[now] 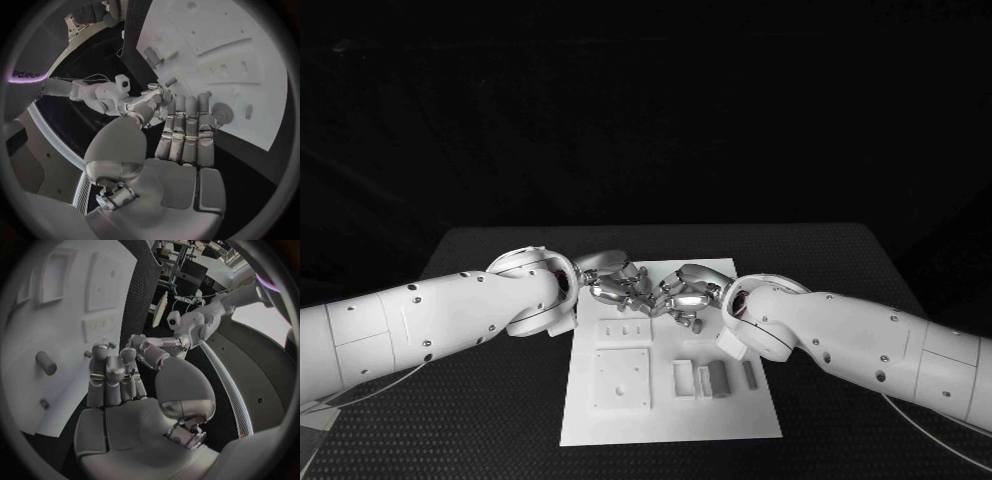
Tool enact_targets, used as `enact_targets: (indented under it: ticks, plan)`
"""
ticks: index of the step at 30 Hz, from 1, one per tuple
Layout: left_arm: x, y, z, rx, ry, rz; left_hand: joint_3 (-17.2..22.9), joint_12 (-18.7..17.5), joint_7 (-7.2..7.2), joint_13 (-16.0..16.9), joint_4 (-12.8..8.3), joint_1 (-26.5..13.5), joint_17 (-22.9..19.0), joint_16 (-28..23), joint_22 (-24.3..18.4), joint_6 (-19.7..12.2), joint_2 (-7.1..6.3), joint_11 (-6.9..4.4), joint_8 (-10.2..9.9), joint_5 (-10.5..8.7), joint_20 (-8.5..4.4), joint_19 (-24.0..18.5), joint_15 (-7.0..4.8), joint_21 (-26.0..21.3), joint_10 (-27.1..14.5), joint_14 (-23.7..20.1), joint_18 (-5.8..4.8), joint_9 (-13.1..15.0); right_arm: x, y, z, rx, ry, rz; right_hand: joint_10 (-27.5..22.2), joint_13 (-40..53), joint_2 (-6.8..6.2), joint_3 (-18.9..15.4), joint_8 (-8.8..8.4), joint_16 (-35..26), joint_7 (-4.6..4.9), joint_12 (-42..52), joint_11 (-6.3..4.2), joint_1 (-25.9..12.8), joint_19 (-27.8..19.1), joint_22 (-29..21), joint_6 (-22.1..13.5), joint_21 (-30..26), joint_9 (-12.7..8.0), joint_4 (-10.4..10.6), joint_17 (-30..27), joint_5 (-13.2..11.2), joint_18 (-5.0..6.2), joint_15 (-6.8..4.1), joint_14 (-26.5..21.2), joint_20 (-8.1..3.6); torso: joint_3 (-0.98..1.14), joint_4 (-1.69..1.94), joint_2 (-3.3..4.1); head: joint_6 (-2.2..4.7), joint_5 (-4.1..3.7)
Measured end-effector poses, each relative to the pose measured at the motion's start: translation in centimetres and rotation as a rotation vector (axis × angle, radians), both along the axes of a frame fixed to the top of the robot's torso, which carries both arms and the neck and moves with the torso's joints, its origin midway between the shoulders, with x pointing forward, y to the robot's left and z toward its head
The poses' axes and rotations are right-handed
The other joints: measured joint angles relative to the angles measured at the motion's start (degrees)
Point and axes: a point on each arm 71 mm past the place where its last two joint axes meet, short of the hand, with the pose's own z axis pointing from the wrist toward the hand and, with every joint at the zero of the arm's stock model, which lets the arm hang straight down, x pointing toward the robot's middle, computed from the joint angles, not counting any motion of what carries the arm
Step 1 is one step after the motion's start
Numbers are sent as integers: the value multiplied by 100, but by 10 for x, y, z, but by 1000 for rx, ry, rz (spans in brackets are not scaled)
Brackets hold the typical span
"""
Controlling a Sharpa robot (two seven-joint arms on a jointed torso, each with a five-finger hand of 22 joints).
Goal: Assemble the parts on the task board
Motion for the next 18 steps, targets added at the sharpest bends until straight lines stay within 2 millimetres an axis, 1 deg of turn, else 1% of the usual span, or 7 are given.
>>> enact_targets:
  ticks: [2, 7, 9, 10, 14, 15, 18]
  plan:
    - [0, 0, 0, -1, 2, 1, 110, -5, -20, -1, 18, 24, -2, 0, 4, 20, -21, -22, 0, -1, 0, 0, 0, 0, 21, 0, 0, 0, 0, 0, 0, 0, 0, 0, 0, 0, 0, -16, 0, 0, 1, 0, 0, 0, 0, 0, 0, 0, 0, 15, 0, 0, 0, 0, 0, 0, 0, 0, 0, -2, -1]
    - [0, 0, 0, -8, 8, 5, 211, -5, -56, -1, -43, 90, -2, 23, 37, 98, 32, -43, 52, -22, -21, 20, 1, 0, 100, 1, 0, 19, 0, 0, 0, 1, -1, -1, 0, 0, -7, -16, -5, 0, 1, 0, 0, 8, 0, 0, -1, 0, 0, 15, 0, 0, 0, 0, 0, 0, 0, 0, 0, -3, -1]
    - [0, 1, 0, -11, 11, 8, 233, -5, -71, 5, -64, 113, -1, 23, 45, 114, 40, -46, 88, -25, -20, 20, -30, 0, 144, 31, 0, 41, 0, 1, 0, 1, -1, -1, 0, 1, -8, -16, -5, 0, 2, 0, 0, 8, 0, 0, -1, 0, 1, 15, 0, 0, 0, 0, 0, 0, 0, 0, 0, -3, 2]
    - [0, 1, 0, -12, 13, 8, 237, -6, -70, 8, -68, 122, -1, 23, 46, 113, 49, -76, 95, -43, -20, 20, -30, 0, 173, 32, 0, 55, 0, 1, 0, 1, -1, -1, 0, 1, -8, -16, -6, 0, 2, 0, 0, 7, 0, 0, -2, 0, 1, 15, 0, 0, 0, 0, 0, 0, 0, 0, 0, -3, 2]
    - [1, 1, 0, -19, 19, 13, 241, -6, -76, 10, -64, 151, 6, 45, 58, 155, 62, -75, 95, -45, -20, 20, -30, 0, 176, 32, 0, 62, 0, 1, 1, 1, -2, -2, 0, -4, -8, -16, -7, 0, 8, 0, 0, 7, 0, 0, -8, 0, 18, 15, 0, 0, 0, 1, -1, 0, -1, 0, 0, -10, 7]
    - [1, 1, 0, -20, 21, 14, 247, -6, -75, 15, -58, 162, 6, 45, 61, 157, 65, -59, 94, -46, -20, 20, -30, 0, 193, 32, 0, 65, 0, 1, 1, 1, -2, -2, 0, -4, -8, -16, -8, 0, 8, 0, 0, 7, 0, 0, -8, 0, 18, 15, 0, 0, 0, 1, -1, 0, -1, 0, 0, -13, 8]
    - [1, 2, -1, -26, 28, 20, 262, -6, -77, 16, -61, 173, 7, 44, 70, 160, 69, -84, 121, -62, -20, 20, -12, 0, 221, 54, 0, 71, 0, 1, 1, 2, -2, -2, 0, -4, -8, -16, -9, 0, 9, 0, 0, 7, 0, 0, -9, 0, 18, 15, -1, -1, 0, 1, -2, 0, -2, -1, -1, -14, 8]
